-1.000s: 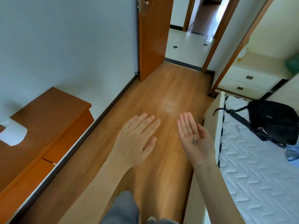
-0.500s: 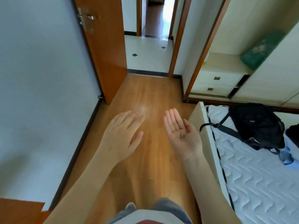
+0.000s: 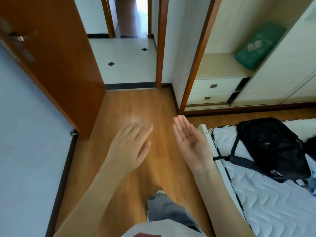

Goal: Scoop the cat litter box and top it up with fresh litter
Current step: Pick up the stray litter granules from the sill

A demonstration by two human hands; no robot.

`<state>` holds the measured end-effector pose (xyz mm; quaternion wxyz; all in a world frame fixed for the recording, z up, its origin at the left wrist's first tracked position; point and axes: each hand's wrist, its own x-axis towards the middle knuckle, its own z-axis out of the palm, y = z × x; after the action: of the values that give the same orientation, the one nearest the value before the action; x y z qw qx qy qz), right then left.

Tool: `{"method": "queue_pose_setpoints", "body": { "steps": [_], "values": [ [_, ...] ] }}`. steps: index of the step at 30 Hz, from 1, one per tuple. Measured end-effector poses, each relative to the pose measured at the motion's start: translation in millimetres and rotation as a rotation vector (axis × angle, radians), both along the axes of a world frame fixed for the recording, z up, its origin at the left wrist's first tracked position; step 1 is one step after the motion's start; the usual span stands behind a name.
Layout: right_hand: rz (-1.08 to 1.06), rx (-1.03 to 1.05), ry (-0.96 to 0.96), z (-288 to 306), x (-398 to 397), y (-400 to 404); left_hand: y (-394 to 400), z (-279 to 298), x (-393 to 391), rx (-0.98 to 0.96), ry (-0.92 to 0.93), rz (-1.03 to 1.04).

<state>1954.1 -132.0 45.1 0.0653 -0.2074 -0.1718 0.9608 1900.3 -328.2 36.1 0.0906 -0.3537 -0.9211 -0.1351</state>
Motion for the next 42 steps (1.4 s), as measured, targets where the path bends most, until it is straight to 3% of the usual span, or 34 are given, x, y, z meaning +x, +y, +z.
{"method": "queue_pose_setpoints", "body": {
  "steps": [11, 17, 22, 30, 35, 42],
  "values": [
    [-0.043, -0.005, 0.072, 22, -244, 90, 96, 18, -262, -0.018, -0.001, -0.097],
    [-0.208, -0.039, 0.125, -2, -361, 127, 166, 11, -417, -0.051, 0.044, -0.336],
    [-0.427, -0.075, 0.199, 3, -417, 167, 238, 25, -502, 0.001, 0.071, -0.594],
    [-0.733, -0.033, 0.220, -4, -442, 267, 390, 8, -555, 0.016, -0.048, -0.903],
    [-0.856, 0.000, 0.179, -18, -449, 356, 497, -6, -568, -0.041, -0.035, -0.989],
    [-1.028, -0.053, 0.206, 8, -445, 489, 651, 18, -567, -0.049, -0.031, -1.114]
  ]
}}
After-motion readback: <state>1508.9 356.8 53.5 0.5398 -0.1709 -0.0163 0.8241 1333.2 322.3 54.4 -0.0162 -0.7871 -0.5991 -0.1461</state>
